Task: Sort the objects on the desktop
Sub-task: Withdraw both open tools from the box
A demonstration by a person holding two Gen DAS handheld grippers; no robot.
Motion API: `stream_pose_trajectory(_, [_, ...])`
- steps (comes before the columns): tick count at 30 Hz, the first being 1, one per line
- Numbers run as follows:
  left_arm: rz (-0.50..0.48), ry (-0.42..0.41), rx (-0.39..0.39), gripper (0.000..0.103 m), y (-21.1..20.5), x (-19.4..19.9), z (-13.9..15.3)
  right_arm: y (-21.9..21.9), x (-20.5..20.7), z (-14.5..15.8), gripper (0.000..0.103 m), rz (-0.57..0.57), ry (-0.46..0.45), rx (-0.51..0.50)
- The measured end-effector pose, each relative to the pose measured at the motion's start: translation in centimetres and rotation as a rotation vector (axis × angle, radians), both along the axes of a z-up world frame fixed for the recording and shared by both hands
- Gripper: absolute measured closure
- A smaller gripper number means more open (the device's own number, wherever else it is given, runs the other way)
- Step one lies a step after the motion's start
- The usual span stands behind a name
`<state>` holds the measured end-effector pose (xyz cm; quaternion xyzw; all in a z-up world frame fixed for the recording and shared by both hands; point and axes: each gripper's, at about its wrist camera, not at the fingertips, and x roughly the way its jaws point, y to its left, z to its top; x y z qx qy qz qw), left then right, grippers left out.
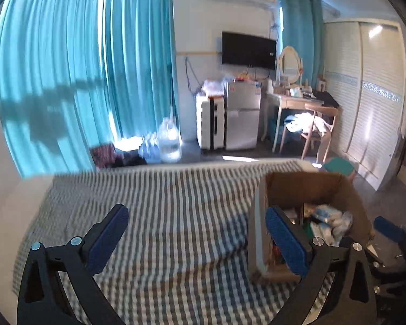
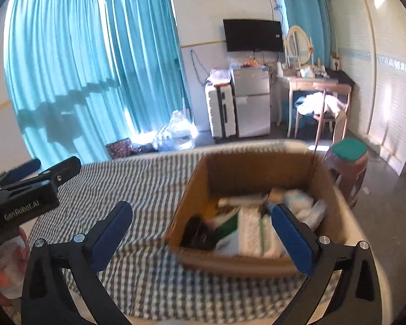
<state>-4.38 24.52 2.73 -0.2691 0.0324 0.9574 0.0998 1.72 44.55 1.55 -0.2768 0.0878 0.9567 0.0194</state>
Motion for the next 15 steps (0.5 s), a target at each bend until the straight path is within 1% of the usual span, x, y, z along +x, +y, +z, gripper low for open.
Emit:
stream_pose_trajectory(2, [0.045, 0.001, 0.017, 0.0, -1.7, 0.6, -2.2, -0.9, -0.6, -2.3, 0.0, 0.017, -0.042, 0.002])
stream_pose_trajectory(3, [0.077, -0.007, 0.008, 0.0, -2.5, 0.7, -3.3, -1.4, -1.2, -3.1, 0.0, 0.035, -0.072, 0.01])
stream_pose_trajectory(5, [0.099, -0.024, -0.012, 0.0, -3.3, 1.0, -4.2, -2.1, -2.3, -3.8, 0.0, 0.038, -0.112, 0.048])
stream_pose_trajectory(6, [0.102, -0.05, -0.016, 0.0, -3.6, 0.6, -4.6, -2.3, -2.6, -3.8, 0.0, 0.033, -0.108, 0.06])
stream_pose_trajectory(8, [0.111, -0.077, -0.018, 0.0, -3.6, 0.3, -5.0, -2.4, -2.9, -3.9, 0.0, 0.035, -0.093, 0.04])
stream_pose_trajectory(10, [0.139, -0.089, -0.033, 0.0, -3.8, -0.1, -5.1, -2.3, -3.3, -4.0, 0.0, 0.022, -0.09, 0.016])
stream_pose_trajectory(15, [0.171, -0.113, -0.04, 0.0, -3.9, -0.3, -5.6, -2.3, -3.4, -4.1, 0.0, 0.02, -0.089, 0.016])
